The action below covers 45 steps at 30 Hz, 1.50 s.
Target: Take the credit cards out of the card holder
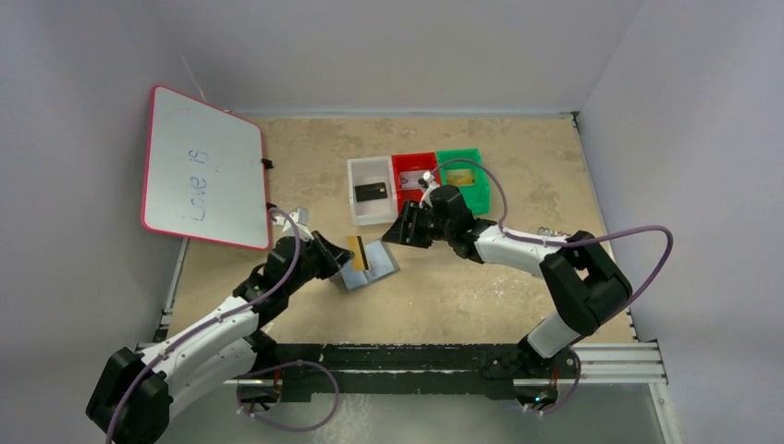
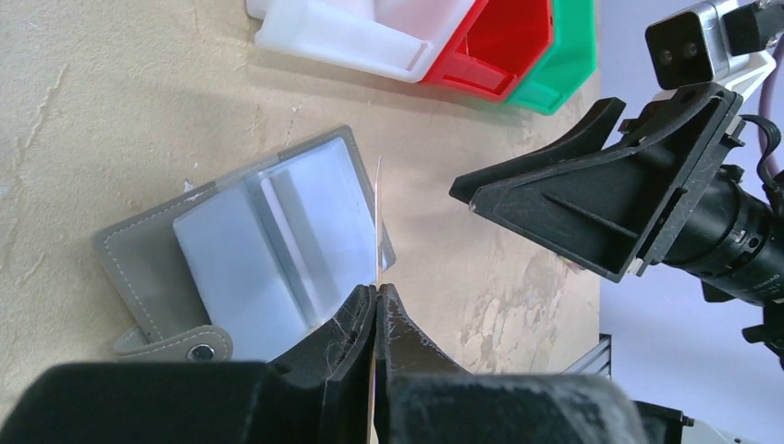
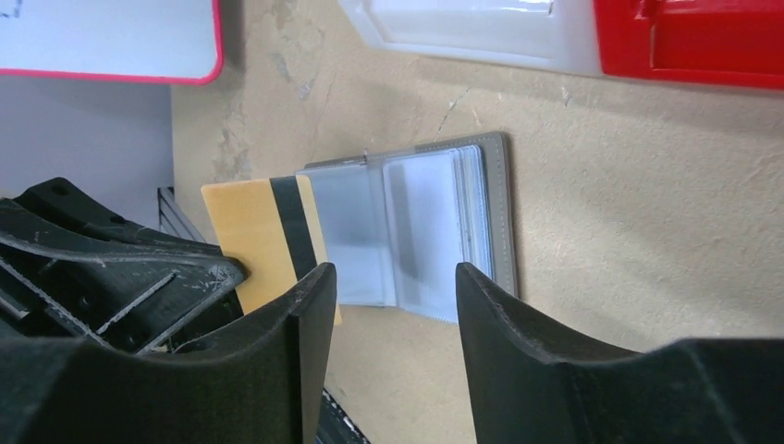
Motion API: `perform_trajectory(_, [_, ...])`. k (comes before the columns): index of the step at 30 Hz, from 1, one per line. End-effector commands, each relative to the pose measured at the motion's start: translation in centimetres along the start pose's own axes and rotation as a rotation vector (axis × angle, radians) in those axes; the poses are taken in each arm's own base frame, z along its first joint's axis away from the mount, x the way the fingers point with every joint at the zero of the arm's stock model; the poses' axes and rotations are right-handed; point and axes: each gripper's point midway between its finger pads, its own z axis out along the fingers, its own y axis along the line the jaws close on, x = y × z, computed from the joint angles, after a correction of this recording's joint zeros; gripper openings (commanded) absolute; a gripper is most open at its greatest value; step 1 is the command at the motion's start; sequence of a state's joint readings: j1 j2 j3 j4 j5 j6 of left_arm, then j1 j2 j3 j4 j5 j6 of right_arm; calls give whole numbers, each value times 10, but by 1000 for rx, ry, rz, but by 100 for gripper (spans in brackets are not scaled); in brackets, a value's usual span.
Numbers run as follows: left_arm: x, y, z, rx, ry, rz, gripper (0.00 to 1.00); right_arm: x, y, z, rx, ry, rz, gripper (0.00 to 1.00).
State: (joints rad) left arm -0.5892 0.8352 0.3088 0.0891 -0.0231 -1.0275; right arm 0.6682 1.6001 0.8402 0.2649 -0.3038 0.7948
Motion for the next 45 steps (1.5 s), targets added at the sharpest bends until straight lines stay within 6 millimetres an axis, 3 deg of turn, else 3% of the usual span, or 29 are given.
perform_trajectory(1, [-21,-37,-4,121,-56,24,0,-18,40,-17,-193,-79,-21,55])
perform_trajectory(10, [-30,-65,-13,245,-83,10,0,-7,67,-27,-385,-35,-48,64])
perform_trajectory(19, [-35,-87,-21,337,-87,10,0,-5,78,-33,-479,-2,-53,62])
perform_trajectory(38, [-39,-109,-30,450,-98,2,0,-13,96,-58,-631,1,-58,31])
perform_trajectory(45, [-38,-111,-32,468,-96,-6,0,-16,104,-69,-684,-4,-69,7])
